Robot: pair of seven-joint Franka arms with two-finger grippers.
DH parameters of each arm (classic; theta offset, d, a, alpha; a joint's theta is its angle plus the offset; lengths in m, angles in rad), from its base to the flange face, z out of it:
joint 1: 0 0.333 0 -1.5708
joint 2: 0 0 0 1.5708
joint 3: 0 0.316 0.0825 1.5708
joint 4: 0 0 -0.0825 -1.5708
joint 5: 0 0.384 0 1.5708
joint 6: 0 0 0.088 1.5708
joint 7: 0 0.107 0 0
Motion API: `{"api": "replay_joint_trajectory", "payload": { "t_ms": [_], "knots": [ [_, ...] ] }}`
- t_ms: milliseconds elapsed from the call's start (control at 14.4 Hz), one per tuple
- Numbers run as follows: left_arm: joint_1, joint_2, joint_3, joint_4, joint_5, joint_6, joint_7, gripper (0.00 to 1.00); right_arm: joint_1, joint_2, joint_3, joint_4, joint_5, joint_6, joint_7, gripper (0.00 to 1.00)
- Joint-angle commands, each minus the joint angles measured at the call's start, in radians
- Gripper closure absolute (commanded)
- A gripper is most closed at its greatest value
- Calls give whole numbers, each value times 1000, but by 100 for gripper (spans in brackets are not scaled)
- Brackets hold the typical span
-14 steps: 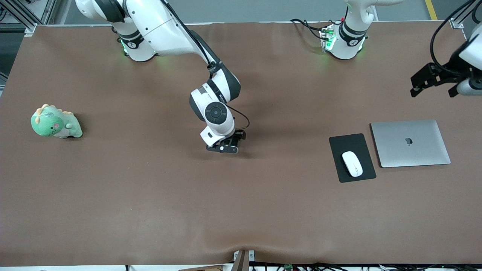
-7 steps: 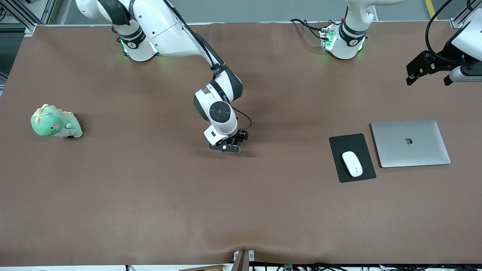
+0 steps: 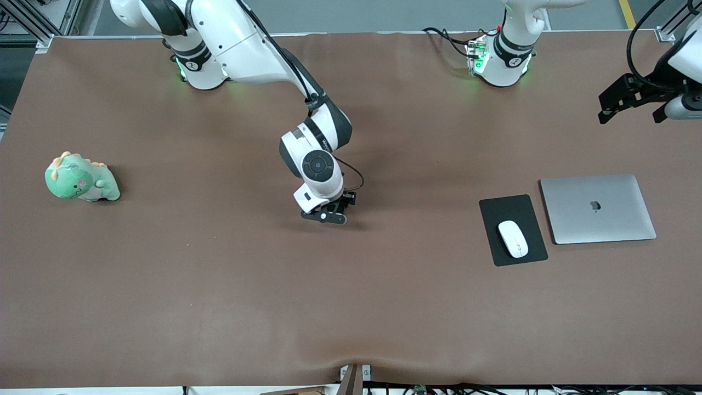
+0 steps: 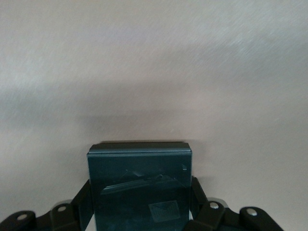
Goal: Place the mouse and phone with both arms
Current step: 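Grasp the black phone with the right gripper while the left gripper withdraws, then carry the phone with the right gripper toward the green plush toy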
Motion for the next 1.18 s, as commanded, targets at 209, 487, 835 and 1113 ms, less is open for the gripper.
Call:
{"api": "replay_joint_trajectory", "payload": {
  "t_ms": [209,487,835,1113],
  "knots": [
    [37,9,-1,-2,24,-5,11,0,-100,-88,-2,9,9,-155,0,100],
    [39,-3,-1,11,22,-13,3,0,-154,-132,-10,-45,5,-171,-3,100],
    [60,-9,-1,24,21,-23,1,0,-238,-270,-13,-258,-3,-116,-191,100],
    [59,-25,-1,24,22,-57,1,0,-294,-373,-25,-448,-3,-4,-331,100]
  ]
}}
